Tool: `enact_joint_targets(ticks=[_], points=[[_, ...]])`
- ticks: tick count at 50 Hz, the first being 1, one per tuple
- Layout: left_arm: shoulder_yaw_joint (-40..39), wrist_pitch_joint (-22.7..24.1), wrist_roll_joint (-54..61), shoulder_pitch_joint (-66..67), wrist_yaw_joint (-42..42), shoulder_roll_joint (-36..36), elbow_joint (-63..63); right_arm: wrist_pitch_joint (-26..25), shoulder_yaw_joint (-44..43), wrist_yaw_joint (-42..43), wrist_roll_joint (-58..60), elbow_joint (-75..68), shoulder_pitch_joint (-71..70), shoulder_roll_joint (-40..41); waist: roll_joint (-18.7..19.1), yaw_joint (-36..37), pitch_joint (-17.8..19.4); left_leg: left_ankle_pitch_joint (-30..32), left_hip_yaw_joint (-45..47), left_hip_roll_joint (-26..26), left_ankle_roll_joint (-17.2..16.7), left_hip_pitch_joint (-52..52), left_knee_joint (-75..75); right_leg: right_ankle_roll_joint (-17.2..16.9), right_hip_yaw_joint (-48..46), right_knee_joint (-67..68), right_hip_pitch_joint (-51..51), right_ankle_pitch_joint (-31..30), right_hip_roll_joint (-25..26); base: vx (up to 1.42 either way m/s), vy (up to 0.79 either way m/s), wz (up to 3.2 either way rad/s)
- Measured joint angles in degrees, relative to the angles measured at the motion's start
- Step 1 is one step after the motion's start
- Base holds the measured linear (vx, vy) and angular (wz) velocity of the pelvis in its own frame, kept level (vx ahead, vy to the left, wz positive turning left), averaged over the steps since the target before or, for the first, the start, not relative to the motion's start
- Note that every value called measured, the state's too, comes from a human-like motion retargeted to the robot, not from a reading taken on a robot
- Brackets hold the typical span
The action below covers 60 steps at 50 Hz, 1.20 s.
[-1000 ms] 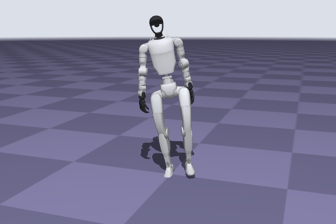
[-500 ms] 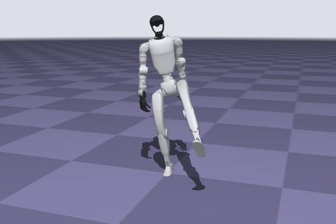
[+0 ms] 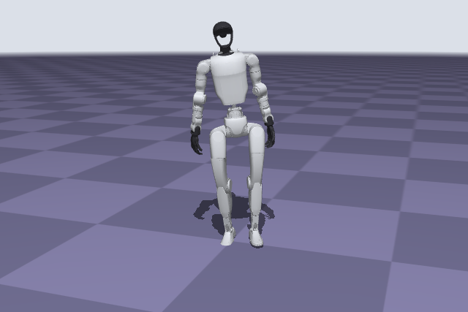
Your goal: In place motions
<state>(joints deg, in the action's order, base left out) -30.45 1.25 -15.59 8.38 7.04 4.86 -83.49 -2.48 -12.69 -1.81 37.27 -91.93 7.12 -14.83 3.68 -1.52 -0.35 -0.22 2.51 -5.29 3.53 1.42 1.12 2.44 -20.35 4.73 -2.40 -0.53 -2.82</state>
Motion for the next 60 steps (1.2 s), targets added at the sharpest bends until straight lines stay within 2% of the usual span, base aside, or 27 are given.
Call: enact_joint_targets(ticks=[7,13,22,40,47,50,52,55,60], points=[[-0.15,-0.30,0.78,1.09,1.19,-0.80,0.63,-0.32,2.72,-1.35,2.71,2.67,-2.17,1.55,-0.05,3.46,0.33,-0.61,2.36,-0.84,1.39,-0.69,-0.11,-0.92,1.80,-1.05,-0.18,-1.39,-0.71,0.11,0.13,-0.27],[-2.98,-1.86,1.48,3.15,1.91,-1.97,-3.27,2.49,6.00,-6.23,2.23,9.52,-4.52,4.47,-0.06,2.62,0.75,-1.13,4.25,-1.26,2.29,-1.44,-0.17,-1.36,3.59,-1.42,-0.04,-2.47,-0.92,0.08,0.08,-0.28],[-2.83,-3.13,-0.21,4.83,2.49,-2.48,-5.00,4.92,9.49,-9.62,2.76,14.84,-5.85,5.72,-0.86,3.17,0.87,-1.61,6.49,-1.85,3.17,-2.52,-0.40,-2.06,6.01,-1.51,0.27,-3.66,-1.17,0.05,0.04,-0.21],[-1.52,-1.04,-1.71,4.13,2.11,-1.85,-1.47,2.57,5.36,-4.61,2.47,6.06,-4.08,2.59,-2.40,5.74,0.62,-2.04,10.19,-3.00,4.64,-3.16,-0.83,-4.84,8.17,-3.71,0.83,-6.44,-2.07,0.01,0.03,-0.14],[-3.48,0.02,0.68,5.11,0.28,-3.48,-3.76,1.12,2.72,-1.93,2.13,0.62,-3.36,0.85,-2.71,7.18,0.73,-2.39,8.76,-4.53,5.40,-3.58,-0.11,-5.92,7.53,-1.25,0.67,-4.95,-3.91,0.03,0.12,0.12],[-6.01,-0.25,2.31,5.73,0.74,-4.06,-4.58,1.99,2.13,-1.90,2.93,-0.11,-3.00,0.12,-2.02,6.75,-0.40,-2.65,7.53,-3.56,5.13,-2.16,1.31,-4.16,8.22,4.99,3.29,-4.10,-3.87,0.07,0.09,0.23],[-6.73,-0.58,4.20,6.16,1.02,-4.12,-4.54,2.68,2.83,-1.58,3.95,-0.23,-3.23,-0.19,-0.70,6.25,-0.51,-2.43,7.35,-1.40,4.88,-1.34,2.26,0.52,8.74,11.48,7.08,-4.31,-1.83,0.04,0.03,0.09],[-5.50,-0.94,6.90,5.35,1.93,-2.60,-4.94,3.50,3.81,-1.00,5.86,0.57,-3.87,-0.84,-1.19,1.65,2.12,-1.34,4.61,-1.46,4.89,-2.42,2.56,-0.42,6.91,12.59,11.79,-3.34,0.07,-0.07,-0.05,0.78],[-1.44,-1.38,4.95,2.38,2.30,0.78,-4.29,5.86,3.82,1.37,5.73,1.63,-3.63,-1.70,-3.01,-7.40,8.43,-0.42,0.24,-1.49,5.70,-5.32,3.62,-0.77,4.52,4.52,24.42,1.31,1.84,-0.10,-0.05,0.91]])
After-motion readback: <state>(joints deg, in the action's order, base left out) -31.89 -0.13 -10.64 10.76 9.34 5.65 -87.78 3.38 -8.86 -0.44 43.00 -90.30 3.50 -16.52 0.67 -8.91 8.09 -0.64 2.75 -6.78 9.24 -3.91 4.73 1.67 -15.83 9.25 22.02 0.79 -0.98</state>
